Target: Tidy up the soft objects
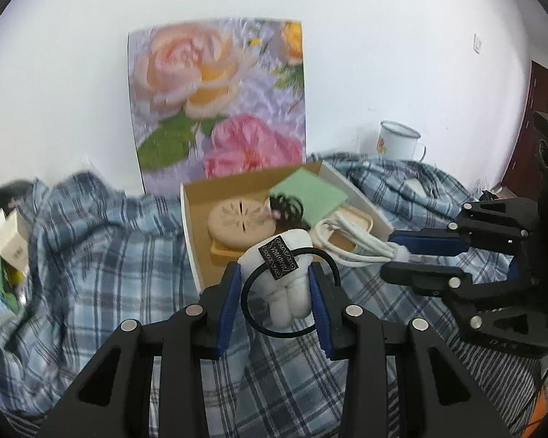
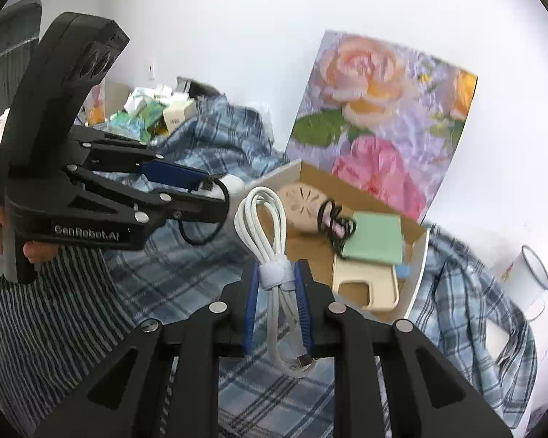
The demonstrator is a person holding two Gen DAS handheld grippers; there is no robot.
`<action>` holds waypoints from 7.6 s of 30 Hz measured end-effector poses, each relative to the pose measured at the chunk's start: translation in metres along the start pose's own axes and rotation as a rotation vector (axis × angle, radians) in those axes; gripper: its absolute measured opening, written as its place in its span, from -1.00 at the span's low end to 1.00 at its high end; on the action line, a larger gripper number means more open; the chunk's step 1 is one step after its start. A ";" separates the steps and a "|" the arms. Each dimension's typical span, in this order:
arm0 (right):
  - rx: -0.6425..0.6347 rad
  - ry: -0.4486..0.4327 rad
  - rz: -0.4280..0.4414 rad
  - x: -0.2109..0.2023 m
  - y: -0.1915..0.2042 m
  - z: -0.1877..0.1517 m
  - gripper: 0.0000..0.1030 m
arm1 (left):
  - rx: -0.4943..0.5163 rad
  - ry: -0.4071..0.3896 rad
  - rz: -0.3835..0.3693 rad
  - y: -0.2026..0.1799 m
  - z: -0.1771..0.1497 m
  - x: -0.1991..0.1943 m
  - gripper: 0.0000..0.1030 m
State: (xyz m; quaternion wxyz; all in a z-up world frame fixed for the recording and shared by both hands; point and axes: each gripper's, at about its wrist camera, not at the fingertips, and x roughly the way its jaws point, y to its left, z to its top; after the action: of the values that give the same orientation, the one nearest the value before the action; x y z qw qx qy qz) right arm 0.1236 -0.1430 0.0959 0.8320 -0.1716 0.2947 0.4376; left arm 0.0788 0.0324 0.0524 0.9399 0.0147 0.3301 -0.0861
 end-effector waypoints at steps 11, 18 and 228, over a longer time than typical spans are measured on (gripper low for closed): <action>0.026 -0.187 -0.055 -0.038 -0.007 0.045 -0.63 | 0.031 -0.131 0.026 -0.010 0.041 -0.038 -0.25; 0.024 -0.289 -0.116 -0.070 -0.015 0.077 -0.63 | 0.038 -0.228 0.026 -0.015 0.073 -0.061 -0.25; 0.201 -0.369 -0.225 -0.123 -0.026 0.029 0.99 | 0.030 -0.437 0.089 -0.024 0.036 -0.111 1.00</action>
State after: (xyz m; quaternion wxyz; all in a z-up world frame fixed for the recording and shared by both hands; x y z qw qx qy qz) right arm 0.1010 -0.2189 0.1976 0.9282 -0.0370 0.1588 0.3344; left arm 0.0118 0.0228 0.1497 0.9916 0.0243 0.1164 -0.0504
